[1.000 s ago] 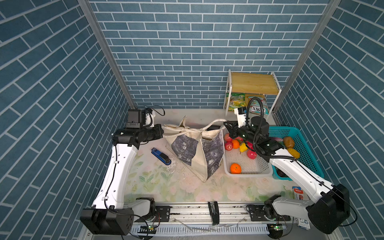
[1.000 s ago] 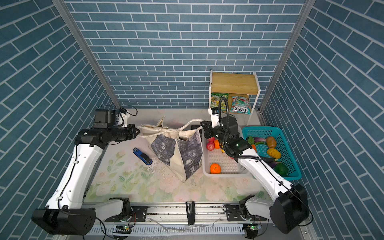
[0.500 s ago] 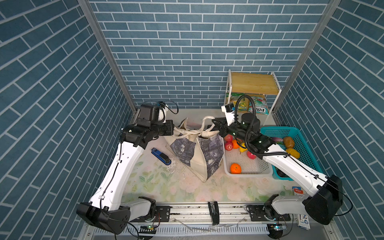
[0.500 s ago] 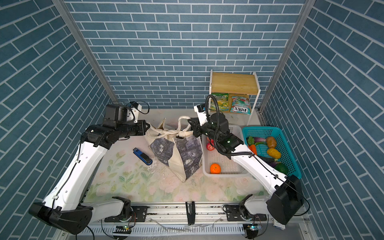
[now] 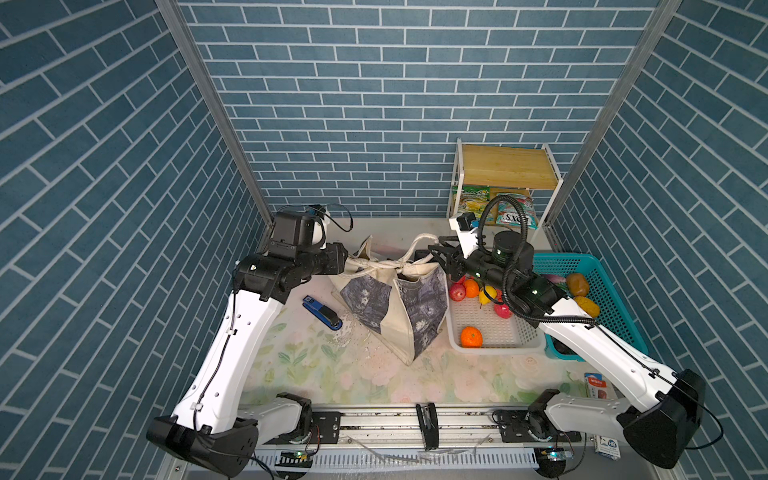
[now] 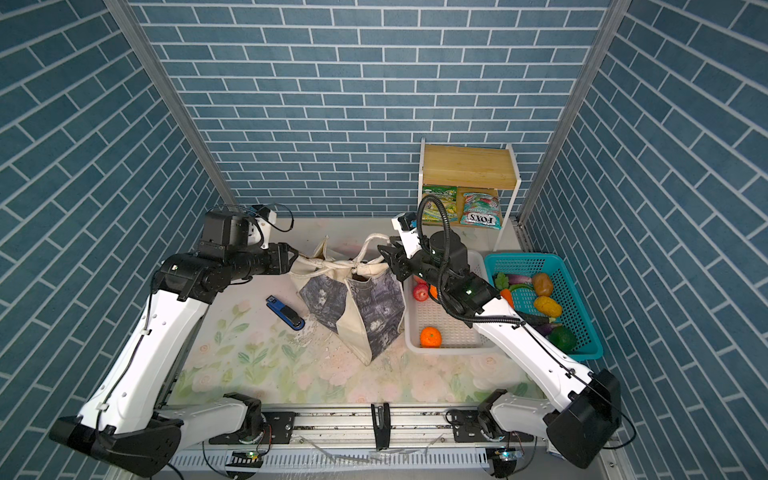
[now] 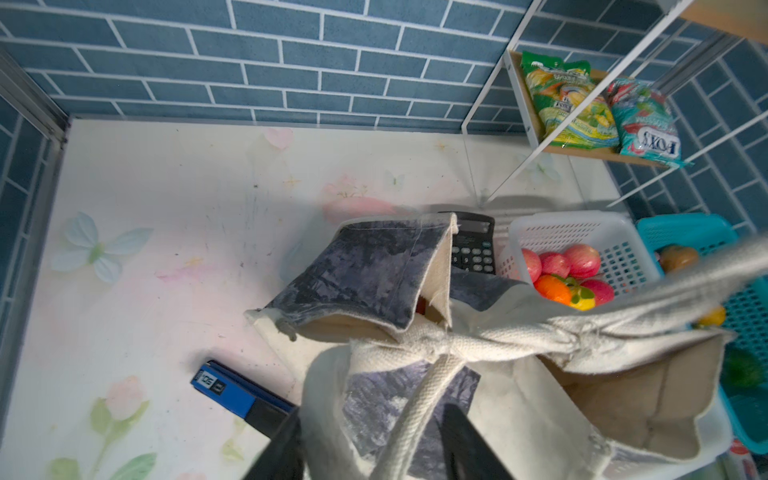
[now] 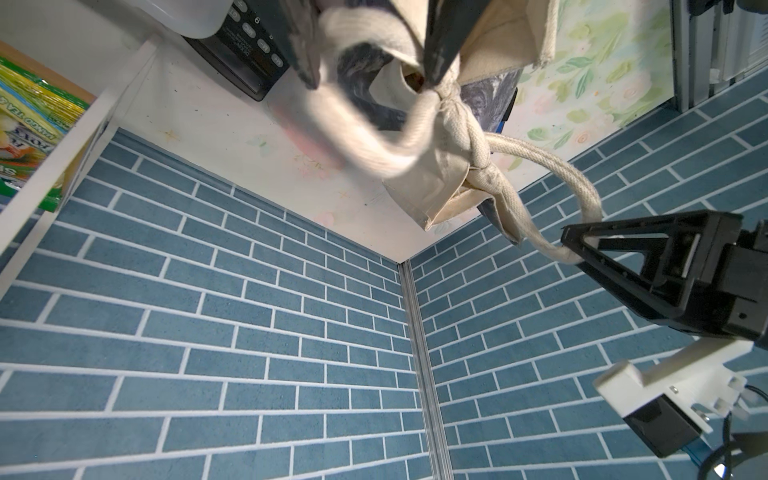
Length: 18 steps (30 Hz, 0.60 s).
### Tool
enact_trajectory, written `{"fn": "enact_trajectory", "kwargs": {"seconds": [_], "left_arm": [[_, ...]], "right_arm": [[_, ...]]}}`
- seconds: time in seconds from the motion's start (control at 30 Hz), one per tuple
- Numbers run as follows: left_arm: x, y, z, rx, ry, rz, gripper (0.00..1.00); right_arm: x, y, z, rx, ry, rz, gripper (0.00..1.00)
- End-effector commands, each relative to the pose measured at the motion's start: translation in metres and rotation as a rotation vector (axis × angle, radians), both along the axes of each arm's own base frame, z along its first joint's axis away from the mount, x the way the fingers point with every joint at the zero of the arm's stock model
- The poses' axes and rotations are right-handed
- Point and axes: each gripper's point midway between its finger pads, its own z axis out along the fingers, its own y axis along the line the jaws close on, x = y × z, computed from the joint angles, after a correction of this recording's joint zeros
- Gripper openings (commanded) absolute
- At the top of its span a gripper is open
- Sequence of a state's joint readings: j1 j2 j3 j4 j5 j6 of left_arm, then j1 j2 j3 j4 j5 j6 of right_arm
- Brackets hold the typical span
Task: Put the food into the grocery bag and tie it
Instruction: 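Open both grippers and release the tied handles above the bag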
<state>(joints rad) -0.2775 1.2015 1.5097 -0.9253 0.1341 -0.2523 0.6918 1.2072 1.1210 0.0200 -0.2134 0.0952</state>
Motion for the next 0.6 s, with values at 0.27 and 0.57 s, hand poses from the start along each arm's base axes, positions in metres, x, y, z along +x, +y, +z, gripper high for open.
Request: {"fn": "enact_trajectory", "kwargs": {"seconds": [0.27,0.57], "left_arm": [[-0.03,0.051,0.055,0.117,-0.189,0.166,0.88],[-0.066,0.135,0.071,0.28,-0.406,0.561,1.0]], "right_arm": [[-0.016,-0.033,0.021,-0.054,-0.105,-0.073,0.61],[0.012,-0.132,-0.022,-0.127,0.044,-0.437,0.76]]}}
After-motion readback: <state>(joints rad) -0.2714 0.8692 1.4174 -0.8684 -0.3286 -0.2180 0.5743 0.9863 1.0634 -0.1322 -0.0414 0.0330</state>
